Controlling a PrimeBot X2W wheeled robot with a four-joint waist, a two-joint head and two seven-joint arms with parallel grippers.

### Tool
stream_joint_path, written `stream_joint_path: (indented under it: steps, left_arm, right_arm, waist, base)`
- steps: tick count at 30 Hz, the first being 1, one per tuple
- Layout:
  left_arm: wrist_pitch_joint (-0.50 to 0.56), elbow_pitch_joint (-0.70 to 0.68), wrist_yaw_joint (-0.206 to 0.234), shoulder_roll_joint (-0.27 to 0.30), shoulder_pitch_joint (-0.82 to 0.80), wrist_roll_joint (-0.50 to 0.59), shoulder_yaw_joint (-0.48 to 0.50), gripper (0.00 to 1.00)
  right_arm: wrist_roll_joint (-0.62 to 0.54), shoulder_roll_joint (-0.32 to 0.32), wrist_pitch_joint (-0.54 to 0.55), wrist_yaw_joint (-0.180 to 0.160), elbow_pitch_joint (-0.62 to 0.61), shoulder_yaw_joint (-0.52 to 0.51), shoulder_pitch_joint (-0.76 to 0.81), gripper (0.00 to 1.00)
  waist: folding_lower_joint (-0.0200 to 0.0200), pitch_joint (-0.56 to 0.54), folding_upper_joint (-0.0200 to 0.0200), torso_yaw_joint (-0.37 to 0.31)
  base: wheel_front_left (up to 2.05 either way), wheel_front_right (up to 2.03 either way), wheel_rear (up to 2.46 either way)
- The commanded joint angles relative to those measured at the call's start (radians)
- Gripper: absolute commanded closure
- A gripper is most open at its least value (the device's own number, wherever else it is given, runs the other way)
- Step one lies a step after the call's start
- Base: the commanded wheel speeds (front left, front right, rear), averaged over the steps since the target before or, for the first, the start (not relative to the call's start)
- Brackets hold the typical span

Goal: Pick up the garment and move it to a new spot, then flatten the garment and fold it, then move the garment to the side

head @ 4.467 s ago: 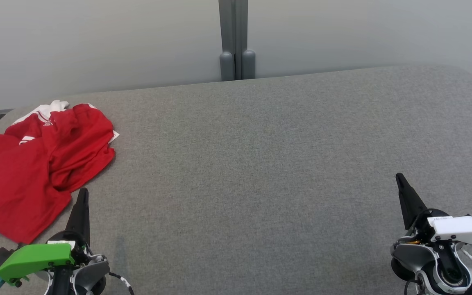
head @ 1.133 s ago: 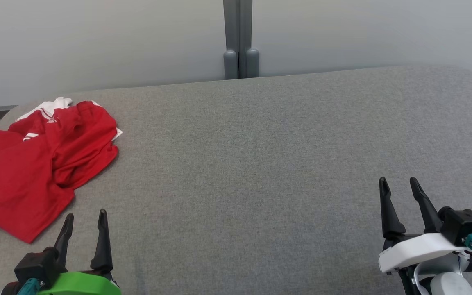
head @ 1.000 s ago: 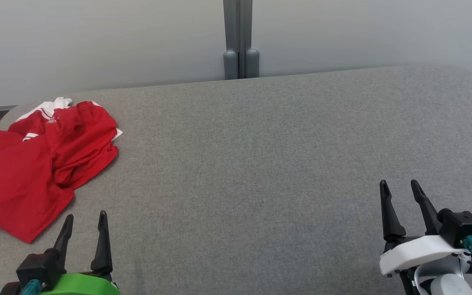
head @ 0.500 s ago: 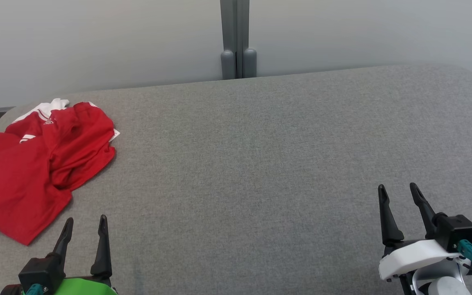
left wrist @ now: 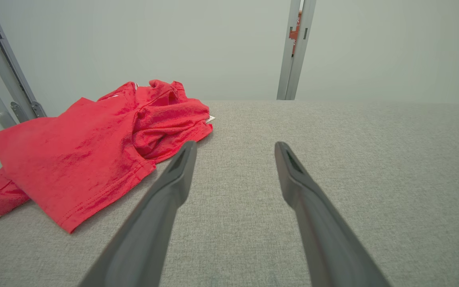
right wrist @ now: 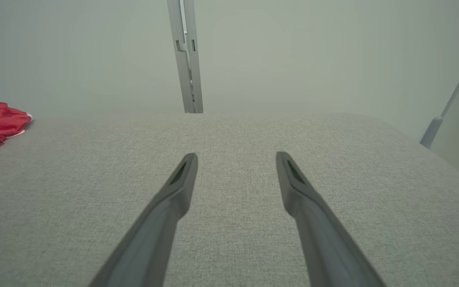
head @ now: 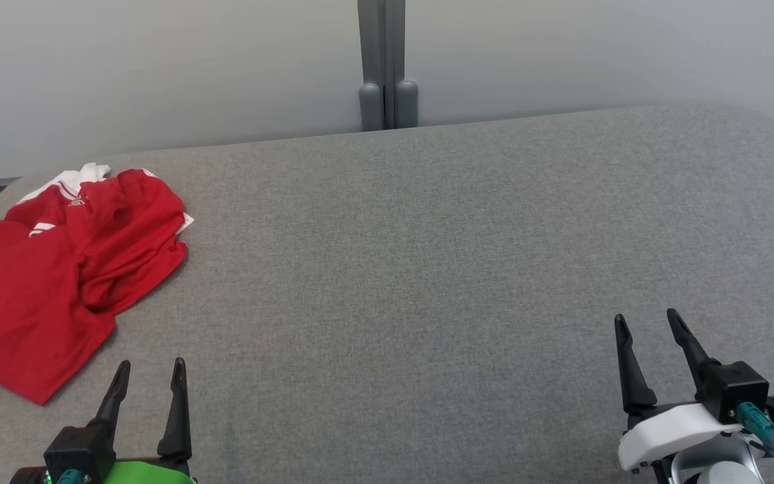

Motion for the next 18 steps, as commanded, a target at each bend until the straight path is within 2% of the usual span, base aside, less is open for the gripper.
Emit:
stream_joint_path:
  steps: [1,12,18]
  left_arm:
    - [-0.009,0.000,-0.004,0.009,0.002,0.019,-0.002,0.00]
    - [-0.008,0.008,-0.003,0.020,-0.010,-0.006,-0.024,0.00]
    - [-0.007,0.025,-0.003,0.015,-0.018,-0.005,-0.030,0.00]
  right_arm:
    - [-0.021,-0.004,-0.010,0.000,0.002,0.001,0.008,0.00]
    - [-0.022,-0.004,-0.009,0.000,0.004,0.000,0.009,0.00]
    - [-0.012,-0.004,-0.009,0.000,0.007,0.012,0.025,0.00]
  waist:
    - [0.0000,0.001,0.0000,0.000]
    - [0.0000,0.001,0.0000,0.012]
    - [0.0000,-0.005,0.0000,0.112]
  base:
    - [0.00,0.00,0.00]
    - [0.00,0.00,0.00]
    - [0.00,0.00,0.00]
